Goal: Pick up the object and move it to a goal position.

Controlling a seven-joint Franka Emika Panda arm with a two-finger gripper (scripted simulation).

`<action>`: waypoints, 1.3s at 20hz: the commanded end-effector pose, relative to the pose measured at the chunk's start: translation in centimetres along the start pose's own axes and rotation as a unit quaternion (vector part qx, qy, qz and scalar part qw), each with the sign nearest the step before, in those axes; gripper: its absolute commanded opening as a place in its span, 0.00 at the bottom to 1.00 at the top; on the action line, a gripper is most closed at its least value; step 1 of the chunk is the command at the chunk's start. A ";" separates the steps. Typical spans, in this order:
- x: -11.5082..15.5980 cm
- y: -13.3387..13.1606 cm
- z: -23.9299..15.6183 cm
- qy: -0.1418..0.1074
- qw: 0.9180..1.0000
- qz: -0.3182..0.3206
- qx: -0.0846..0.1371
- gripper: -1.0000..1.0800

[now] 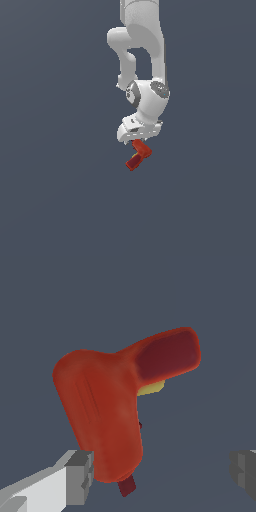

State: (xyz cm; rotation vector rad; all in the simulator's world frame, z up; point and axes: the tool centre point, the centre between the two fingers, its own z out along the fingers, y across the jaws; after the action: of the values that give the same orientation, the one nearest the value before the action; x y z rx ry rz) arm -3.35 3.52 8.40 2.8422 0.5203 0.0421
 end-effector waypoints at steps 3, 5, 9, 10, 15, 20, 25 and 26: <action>-0.6 -1.8 1.1 0.003 0.999 -0.044 -0.015 1.00; -0.8 -2.4 1.5 0.004 0.998 -0.058 -0.019 1.00; -1.2 -3.2 2.0 0.006 0.997 -0.077 -0.024 1.00; -1.2 -3.3 2.0 0.006 0.996 -0.080 -0.025 1.00; -1.2 -3.4 2.1 0.006 0.996 -0.081 -0.025 1.00; -1.2 -3.4 3.2 0.006 0.996 -0.082 -0.026 1.00; -1.3 -3.3 4.8 0.006 0.996 -0.083 -0.026 1.00; -1.3 -3.3 4.9 0.006 0.996 -0.084 -0.026 1.00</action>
State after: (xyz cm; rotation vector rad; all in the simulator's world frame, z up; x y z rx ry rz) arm -5.41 4.95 3.12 2.7398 0.7453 0.0398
